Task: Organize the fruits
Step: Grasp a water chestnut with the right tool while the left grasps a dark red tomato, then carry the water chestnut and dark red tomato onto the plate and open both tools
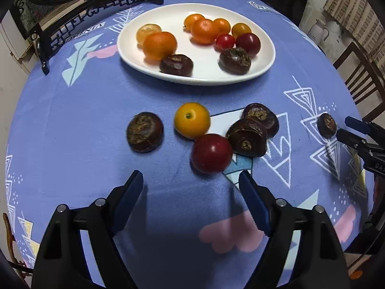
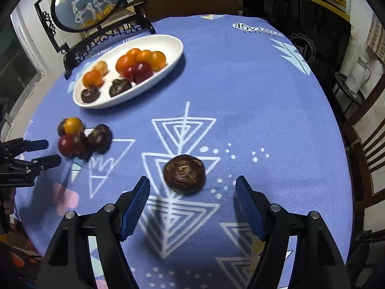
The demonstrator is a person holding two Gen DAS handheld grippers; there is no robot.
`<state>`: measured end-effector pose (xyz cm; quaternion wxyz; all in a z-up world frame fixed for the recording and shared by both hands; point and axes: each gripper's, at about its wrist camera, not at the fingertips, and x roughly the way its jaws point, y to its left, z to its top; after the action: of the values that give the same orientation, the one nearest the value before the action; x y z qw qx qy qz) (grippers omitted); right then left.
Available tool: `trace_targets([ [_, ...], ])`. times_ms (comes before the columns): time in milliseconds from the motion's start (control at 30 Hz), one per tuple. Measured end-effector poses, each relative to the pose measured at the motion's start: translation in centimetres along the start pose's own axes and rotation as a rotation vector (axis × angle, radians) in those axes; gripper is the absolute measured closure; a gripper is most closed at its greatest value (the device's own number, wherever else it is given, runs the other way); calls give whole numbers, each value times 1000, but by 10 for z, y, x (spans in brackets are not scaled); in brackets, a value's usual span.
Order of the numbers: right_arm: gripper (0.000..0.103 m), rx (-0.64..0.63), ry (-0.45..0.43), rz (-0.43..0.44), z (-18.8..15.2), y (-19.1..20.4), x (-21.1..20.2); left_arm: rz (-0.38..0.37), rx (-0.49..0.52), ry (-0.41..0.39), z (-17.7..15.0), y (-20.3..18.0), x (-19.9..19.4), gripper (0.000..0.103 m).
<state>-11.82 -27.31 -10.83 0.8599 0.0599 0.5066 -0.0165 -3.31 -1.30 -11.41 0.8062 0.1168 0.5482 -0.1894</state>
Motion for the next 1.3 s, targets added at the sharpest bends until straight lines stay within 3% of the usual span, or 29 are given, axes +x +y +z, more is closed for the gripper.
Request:
trace_targets([
  [167, 29, -21, 17, 10, 8, 7, 18, 7, -12, 5, 1, -1, 5, 23],
  [200, 33, -34, 27, 6, 10, 11, 24, 8, -15, 10, 1, -1, 7, 23],
  [233, 58, -52, 39, -3, 11, 14, 28, 12, -17, 12, 2, 0, 9, 23],
  [267, 61, -70, 55, -9, 12, 17, 31, 15, -20, 13, 3, 0, 10, 23],
  [600, 61, -85, 68, 42, 19, 25, 14, 13, -52, 6, 16, 0, 24, 24],
  [667, 61, -81, 67, 52, 20, 26, 13, 10, -61, 12, 20, 1, 29, 35],
  [700, 61, -77, 66, 57, 19, 27, 13, 10, -62, 17, 21, 1, 31, 36],
  [800, 61, -74, 67, 66, 18, 29, 14, 2, -44, 9, 25, -2, 28, 66],
  [1300, 61, -92, 79, 157, 9, 60, 9, 13, -36, -17, 22, -10, -8, 66],
])
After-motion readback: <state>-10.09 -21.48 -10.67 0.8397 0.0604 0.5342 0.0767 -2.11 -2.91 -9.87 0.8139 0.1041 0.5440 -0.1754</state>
